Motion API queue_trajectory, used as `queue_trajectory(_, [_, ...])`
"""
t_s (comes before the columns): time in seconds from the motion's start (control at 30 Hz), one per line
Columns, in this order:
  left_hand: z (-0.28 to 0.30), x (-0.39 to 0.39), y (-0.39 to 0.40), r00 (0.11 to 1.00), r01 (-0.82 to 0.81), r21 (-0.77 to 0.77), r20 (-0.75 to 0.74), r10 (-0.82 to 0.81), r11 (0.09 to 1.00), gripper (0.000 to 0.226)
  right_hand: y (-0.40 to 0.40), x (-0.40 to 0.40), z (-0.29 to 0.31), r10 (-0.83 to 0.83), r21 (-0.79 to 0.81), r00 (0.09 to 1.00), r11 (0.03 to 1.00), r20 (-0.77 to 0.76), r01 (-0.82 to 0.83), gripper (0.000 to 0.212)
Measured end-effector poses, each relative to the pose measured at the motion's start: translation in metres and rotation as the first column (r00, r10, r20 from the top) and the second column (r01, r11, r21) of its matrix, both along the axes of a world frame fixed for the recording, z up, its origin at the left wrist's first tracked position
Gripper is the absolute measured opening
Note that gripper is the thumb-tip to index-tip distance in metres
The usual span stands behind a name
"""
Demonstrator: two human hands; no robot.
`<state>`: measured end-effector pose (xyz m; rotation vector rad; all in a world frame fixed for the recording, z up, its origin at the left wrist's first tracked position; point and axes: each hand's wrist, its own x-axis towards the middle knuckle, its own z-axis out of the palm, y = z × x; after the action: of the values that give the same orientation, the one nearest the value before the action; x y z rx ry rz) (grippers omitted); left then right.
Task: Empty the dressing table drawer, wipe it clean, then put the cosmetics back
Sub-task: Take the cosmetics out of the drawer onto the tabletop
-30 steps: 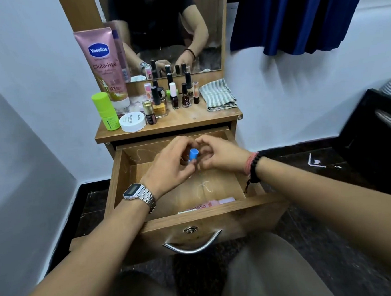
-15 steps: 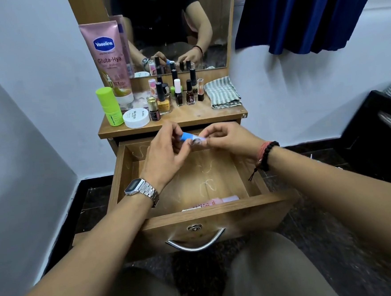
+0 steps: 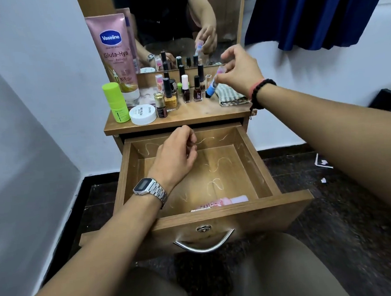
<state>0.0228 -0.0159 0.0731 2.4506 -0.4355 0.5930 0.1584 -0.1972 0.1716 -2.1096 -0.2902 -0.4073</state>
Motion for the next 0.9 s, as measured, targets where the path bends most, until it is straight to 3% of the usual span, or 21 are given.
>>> queue_trajectory(0.23, [-0.001,0.002,0.001,1.0,-0.009,-0.019,-0.02,0.009,1.0,0.008,0.015,0.02,-0.009,-0.08,-0.208,0.995,0.974,0.06,0.091,0.048])
queue_trajectory(0.73, [-0.002,0.001,0.002,1.0,0.015,0.069,0.005,-0.015,0.998,0.006,0.016,0.021,-0.014,-0.114,-0.213,0.993,0.971,-0.001,0.111,0.057])
queue_trajectory(0.9, [-0.005,0.002,0.005,0.993,0.112,0.132,-0.048,-0.107,0.985,0.009,0.014,0.007,-0.009,-0.137,-0.226,0.99,0.964,0.04,0.142,0.069])
